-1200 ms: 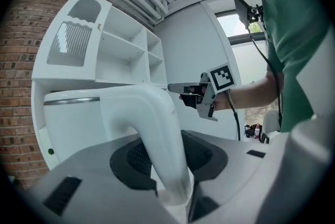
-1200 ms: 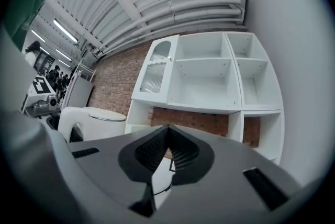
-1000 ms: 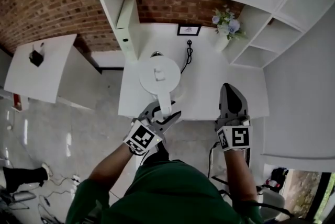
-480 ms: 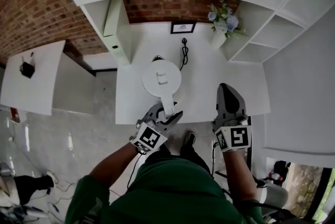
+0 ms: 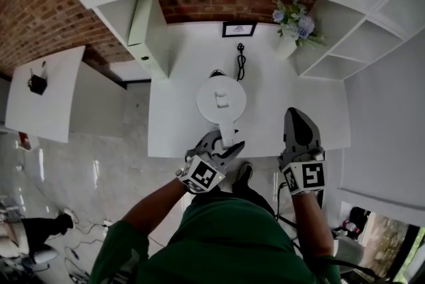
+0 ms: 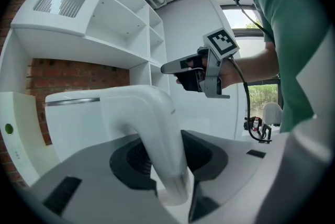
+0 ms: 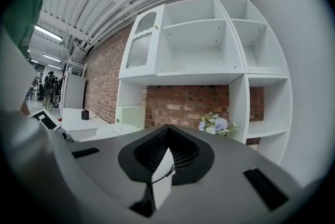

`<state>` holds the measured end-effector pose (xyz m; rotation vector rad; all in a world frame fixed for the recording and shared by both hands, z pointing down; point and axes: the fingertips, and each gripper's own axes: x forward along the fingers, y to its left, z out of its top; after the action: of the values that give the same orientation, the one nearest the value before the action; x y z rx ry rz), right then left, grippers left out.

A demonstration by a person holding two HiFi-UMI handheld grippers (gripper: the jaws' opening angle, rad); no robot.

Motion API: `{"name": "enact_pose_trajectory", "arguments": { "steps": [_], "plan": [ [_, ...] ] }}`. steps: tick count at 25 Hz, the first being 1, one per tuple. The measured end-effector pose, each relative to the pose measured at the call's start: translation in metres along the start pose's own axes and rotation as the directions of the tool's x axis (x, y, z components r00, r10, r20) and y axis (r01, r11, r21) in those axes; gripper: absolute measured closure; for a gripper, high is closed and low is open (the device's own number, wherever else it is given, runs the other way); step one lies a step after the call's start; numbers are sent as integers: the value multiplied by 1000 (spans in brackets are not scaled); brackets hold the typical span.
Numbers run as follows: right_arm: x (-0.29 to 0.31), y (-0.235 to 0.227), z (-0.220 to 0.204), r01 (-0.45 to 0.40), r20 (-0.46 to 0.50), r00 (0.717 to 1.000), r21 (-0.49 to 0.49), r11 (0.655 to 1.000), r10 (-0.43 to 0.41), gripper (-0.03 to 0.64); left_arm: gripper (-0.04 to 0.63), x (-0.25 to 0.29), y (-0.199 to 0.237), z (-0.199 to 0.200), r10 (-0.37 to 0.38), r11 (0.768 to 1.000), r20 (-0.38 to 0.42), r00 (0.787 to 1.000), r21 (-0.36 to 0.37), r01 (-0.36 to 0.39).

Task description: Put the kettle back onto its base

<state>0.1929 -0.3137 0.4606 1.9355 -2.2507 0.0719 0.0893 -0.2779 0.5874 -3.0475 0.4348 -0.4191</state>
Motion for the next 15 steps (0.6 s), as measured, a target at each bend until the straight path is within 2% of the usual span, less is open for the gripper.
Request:
{"name": "enact_pose_trajectory", "arguments": {
  "steps": [10, 15],
  "plan": [
    [1, -9, -17, 3, -47, 999, 4, 1000, -3, 604, 443, 13, 3, -21, -7, 1000, -7, 1000, -12, 7],
    [1, -10, -15, 0, -20, 1000, 5, 1000, 0, 604, 442, 13, 5, -22, -3, 1000, 2, 1000, -19, 3]
  ]
}}
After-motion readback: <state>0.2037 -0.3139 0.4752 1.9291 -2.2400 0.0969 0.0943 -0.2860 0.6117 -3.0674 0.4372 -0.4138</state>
